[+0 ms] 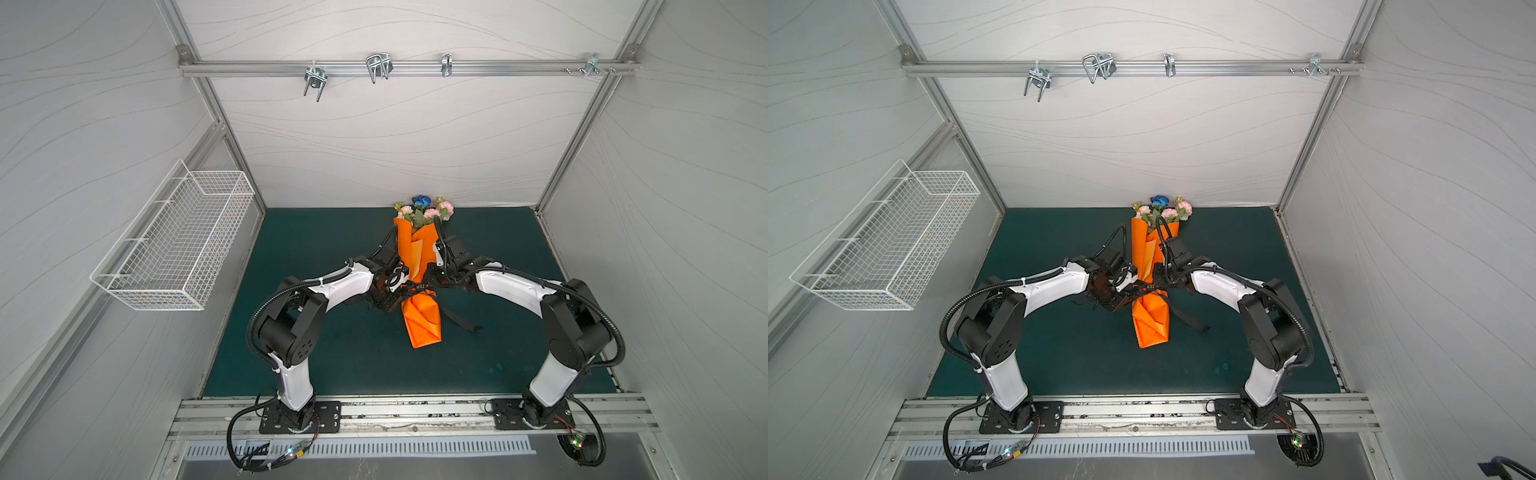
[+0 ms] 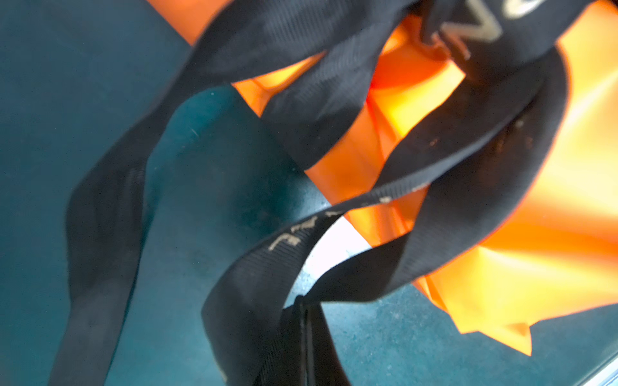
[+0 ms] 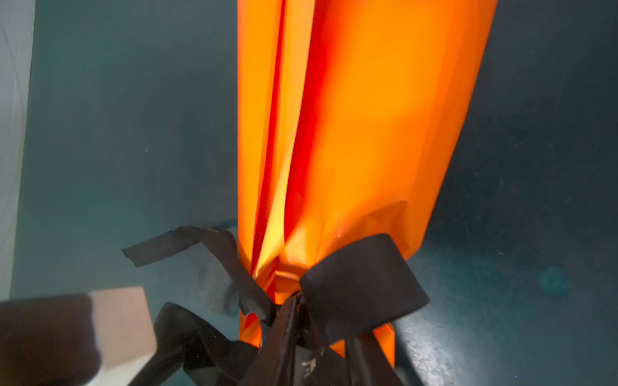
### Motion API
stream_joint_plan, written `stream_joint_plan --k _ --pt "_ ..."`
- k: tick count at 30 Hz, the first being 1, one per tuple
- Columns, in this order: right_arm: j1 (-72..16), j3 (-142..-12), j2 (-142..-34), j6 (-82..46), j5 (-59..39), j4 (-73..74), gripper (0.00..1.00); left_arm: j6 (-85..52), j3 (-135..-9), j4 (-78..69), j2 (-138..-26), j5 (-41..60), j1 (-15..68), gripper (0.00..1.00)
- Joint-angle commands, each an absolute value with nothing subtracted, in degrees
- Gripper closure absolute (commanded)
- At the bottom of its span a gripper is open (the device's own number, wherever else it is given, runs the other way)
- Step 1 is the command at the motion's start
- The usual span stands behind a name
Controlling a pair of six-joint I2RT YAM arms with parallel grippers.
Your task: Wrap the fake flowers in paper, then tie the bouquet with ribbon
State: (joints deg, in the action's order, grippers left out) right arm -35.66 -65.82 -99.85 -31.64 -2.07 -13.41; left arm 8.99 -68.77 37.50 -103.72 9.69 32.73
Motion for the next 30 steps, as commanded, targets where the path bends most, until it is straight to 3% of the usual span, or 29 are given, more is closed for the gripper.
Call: stream_joint_plan --k 1,3,30 --pt "-35.65 -68.05 -101.92 -31.29 -3.14 -12.48 0.85 10.19 -71.59 38.25 -104.68 9.76 32.88 1.0" --pt "-35.36 -68.24 -102.35 -31.2 -3.21 -12.67 1.0 10.45 -71.59 38.66 -104.89 9.39 32.9 1.0" --pt "-24.7 -62.91 -101.57 -26.72 -0.08 -14.85 1.0 14.96 -71.98 49.13 -112.64 7.31 26.35 1.0"
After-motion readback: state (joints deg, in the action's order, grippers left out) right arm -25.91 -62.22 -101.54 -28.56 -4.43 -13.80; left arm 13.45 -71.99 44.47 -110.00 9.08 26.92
